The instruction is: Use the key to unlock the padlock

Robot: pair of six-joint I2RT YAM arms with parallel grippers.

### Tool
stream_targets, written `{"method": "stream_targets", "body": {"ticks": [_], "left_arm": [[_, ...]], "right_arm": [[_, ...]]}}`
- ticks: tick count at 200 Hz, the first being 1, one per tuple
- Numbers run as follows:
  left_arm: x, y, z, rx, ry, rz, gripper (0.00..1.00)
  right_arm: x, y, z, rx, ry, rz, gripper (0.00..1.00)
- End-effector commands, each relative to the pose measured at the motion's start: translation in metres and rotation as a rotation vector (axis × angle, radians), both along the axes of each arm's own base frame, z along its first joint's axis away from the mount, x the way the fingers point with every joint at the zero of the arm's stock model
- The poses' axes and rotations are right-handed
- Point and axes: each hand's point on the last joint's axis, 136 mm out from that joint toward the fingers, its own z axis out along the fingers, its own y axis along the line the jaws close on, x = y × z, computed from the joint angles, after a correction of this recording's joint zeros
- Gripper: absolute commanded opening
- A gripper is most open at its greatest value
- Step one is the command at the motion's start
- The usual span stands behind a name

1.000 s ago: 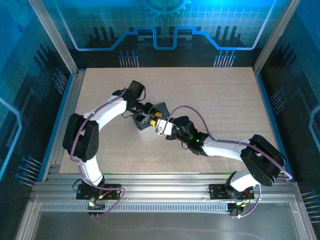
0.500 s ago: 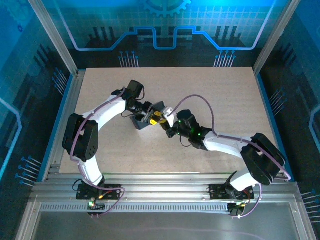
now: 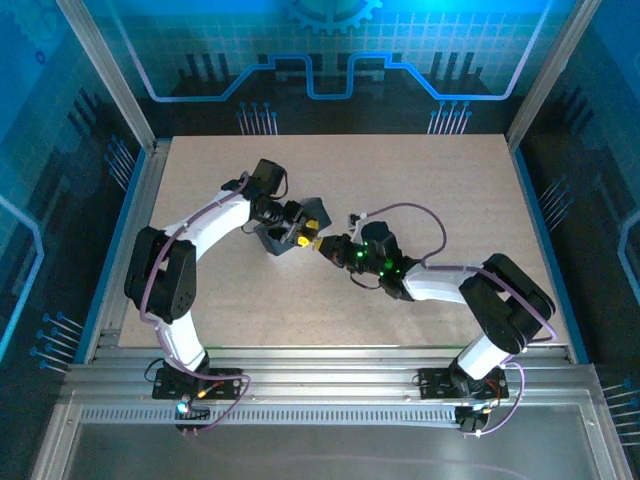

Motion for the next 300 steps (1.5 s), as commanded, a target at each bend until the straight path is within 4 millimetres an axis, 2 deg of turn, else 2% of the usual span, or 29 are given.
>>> {"method": "stream_targets", "body": {"ticks": [1, 10, 24, 49, 63, 74, 86, 111, 132, 159, 174, 215, 251, 300], "left_arm": [[-0.009, -0.003, 0.005, -0.017, -0.016, -0.04, 0.0], [-0.009, -0.003, 0.005, -0.018, -0.015, -0.041, 0.0], [-0.009, -0.002, 0.004, -0.016, -0.015, -0.038, 0.0], [-0.009, -0.001, 0.004, -0.019, -0.017, -0.037, 0.0], [-0.01, -0.001, 0.004, -0.02, -0.016, -0.037, 0.0], [-0.01, -0.001, 0.004, -0.022, -0.012, -0.039, 0.0], [-0.01, -0.002, 0.004, -0.028, -0.009, -0.037, 0.0], [-0.011, -0.003, 0.008, -0.035, -0.01, -0.04, 0.0], [-0.011, -0.003, 0.01, -0.034, -0.012, -0.044, 0.0], [-0.011, -0.003, 0.013, -0.039, -0.014, -0.047, 0.0], [-0.012, -0.003, 0.012, -0.04, -0.007, -0.05, 0.0], [-0.019, -0.003, 0.014, -0.044, 0.002, -0.062, 0.0], [-0.019, -0.003, 0.016, -0.054, 0.002, -0.059, 0.0], [-0.019, -0.006, 0.014, -0.069, 0.009, -0.061, 0.0]], "right_arm": [[0.014, -0.021, 0.028, 0.179, 0.104, -0.127, 0.02], [0.015, -0.026, 0.027, 0.123, 0.097, -0.085, 0.13], [0.014, -0.032, 0.029, 0.015, 0.045, -0.02, 0.24], [0.012, -0.043, 0.038, -0.148, -0.088, 0.072, 0.34], [0.01, -0.05, 0.04, -0.23, -0.165, 0.125, 0.35], [0.008, -0.052, 0.046, -0.324, -0.282, 0.19, 0.34], [-0.002, -0.045, 0.053, -0.434, -0.466, 0.308, 0.32], [-0.009, -0.041, 0.04, -0.675, -0.68, 0.442, 0.28], [-0.01, -0.037, 0.034, -0.789, -0.824, 0.49, 0.28], [-0.007, -0.031, 0.022, -1.135, -1.132, 0.512, 0.27], [0.003, -0.029, 0.026, -1.273, -1.255, 0.472, 0.27], [0.016, -0.017, 0.036, -1.432, -1.449, 0.434, 0.23], [0.014, -0.007, 0.042, -1.416, -1.506, 0.435, 0.22], [0.01, 0.003, 0.035, -1.417, -1.532, 0.478, 0.23]]}}
